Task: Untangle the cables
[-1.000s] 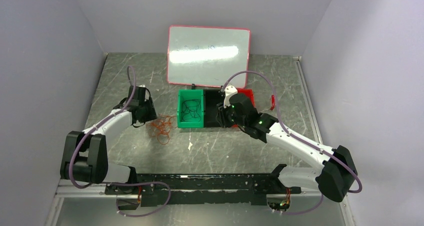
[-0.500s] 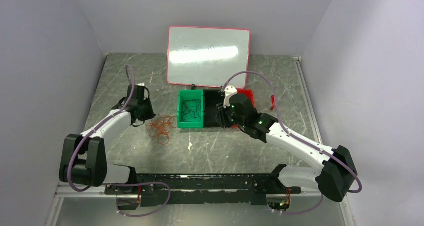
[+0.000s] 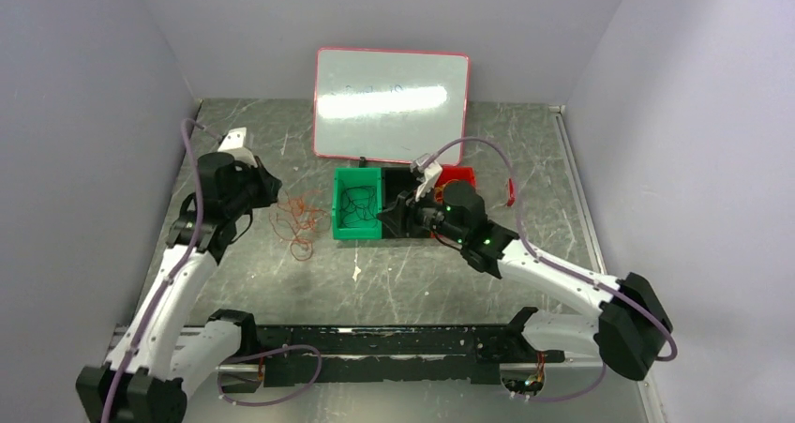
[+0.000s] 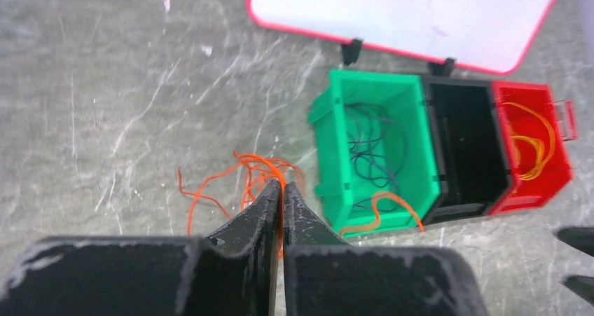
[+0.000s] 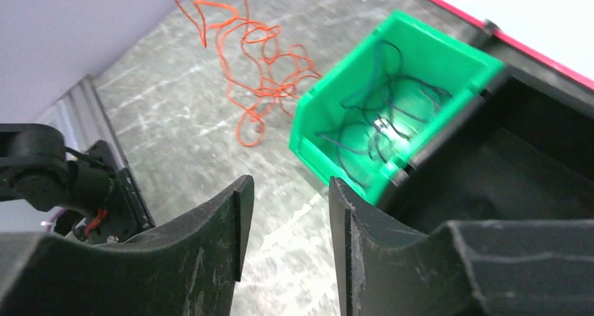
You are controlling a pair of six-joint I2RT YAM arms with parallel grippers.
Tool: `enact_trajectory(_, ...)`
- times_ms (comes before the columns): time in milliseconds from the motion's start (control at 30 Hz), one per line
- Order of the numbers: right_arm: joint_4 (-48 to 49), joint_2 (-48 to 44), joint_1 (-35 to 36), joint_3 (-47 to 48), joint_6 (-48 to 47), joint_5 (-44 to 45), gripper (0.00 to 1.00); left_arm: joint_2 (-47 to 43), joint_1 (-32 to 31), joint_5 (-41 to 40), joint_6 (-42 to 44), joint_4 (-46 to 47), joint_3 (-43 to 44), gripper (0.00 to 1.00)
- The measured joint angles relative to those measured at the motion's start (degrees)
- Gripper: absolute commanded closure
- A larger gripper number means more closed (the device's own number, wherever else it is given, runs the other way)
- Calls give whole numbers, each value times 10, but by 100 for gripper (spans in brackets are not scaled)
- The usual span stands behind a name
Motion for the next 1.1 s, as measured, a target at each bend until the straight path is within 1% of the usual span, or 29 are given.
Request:
enact_trajectory(133,108,55,21,2,-7,-26,50,-55,1,6,15,-24,19,93)
enact_trajectory(333,208,132,83,45,-60,-37,49,-104,2,6,30,-62,48,93)
enact_trajectory(433,279,158,107,46,-92,-38,49,-112,2,17,38,-76,63,93)
enact_trajectory(600,420,220,127,31,-130,-45,49,-107,3,40,53,-102,115,93)
enact_trajectory(700,474,259,132,31,-142,-47,49,-105,3,50,59,-109,153,93)
enact_trajectory(833,516,300,137,41,-152,-47,48,-102,3,57,66,-123,194,93)
enact_trajectory(933,531,329,141,72,-162,-47,47,-101,3,66,68,-130,217,93)
enact_trajectory(1100,555,365,143,123,-177,-46,45,-100,3,77,68,-136,225,93)
